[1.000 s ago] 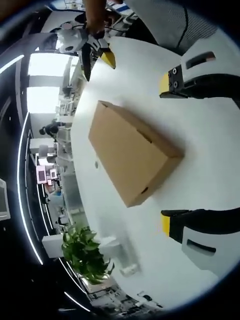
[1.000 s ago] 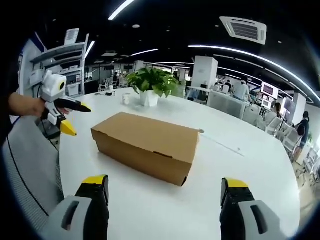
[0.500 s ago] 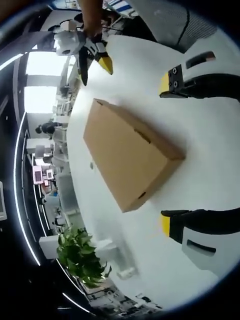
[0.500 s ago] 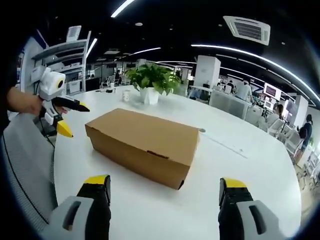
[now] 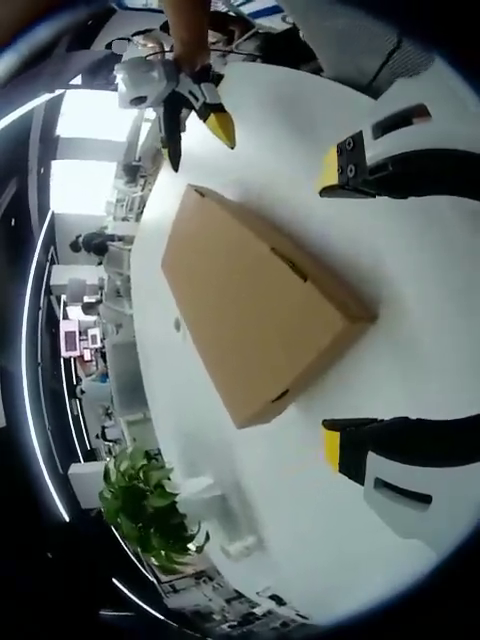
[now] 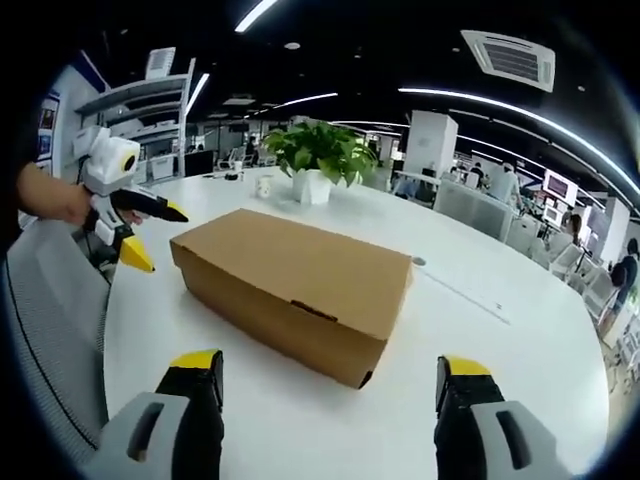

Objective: Operate the shoe box by opening the lid, removing the specified soft item, and placing it in the target area until the item is outside and the box remains undamaged.

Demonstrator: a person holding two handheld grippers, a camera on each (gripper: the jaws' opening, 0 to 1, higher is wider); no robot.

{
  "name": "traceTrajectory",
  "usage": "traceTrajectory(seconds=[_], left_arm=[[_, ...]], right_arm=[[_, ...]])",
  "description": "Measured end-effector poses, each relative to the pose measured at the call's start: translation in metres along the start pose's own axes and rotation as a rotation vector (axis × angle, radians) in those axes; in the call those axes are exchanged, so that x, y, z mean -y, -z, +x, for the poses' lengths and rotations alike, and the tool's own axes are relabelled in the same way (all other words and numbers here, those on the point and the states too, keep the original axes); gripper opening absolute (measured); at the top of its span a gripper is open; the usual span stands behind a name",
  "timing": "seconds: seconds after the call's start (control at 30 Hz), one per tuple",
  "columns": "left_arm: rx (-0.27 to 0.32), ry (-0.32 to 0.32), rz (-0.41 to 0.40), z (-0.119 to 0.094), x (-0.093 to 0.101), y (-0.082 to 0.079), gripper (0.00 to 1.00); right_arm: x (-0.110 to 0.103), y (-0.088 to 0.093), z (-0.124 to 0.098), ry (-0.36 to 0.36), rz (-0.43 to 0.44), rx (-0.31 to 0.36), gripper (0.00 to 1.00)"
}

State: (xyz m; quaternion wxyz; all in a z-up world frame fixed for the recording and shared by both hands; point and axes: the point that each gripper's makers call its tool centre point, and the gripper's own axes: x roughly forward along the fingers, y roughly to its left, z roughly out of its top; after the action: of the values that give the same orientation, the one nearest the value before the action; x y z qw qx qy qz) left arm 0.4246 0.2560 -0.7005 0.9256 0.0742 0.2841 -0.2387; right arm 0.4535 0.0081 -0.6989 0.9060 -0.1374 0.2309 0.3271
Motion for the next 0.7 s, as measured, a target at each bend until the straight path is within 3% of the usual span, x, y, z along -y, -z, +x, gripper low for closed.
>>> traceTrajectory(seconds=[0.7], left_arm=[[-0.008,-0.036,-0.072,0.024,0.000,0.005,0.85]], right_arm=[[0.004,-0.013,0.032,-0.048,-0.006,0.013,0.78]])
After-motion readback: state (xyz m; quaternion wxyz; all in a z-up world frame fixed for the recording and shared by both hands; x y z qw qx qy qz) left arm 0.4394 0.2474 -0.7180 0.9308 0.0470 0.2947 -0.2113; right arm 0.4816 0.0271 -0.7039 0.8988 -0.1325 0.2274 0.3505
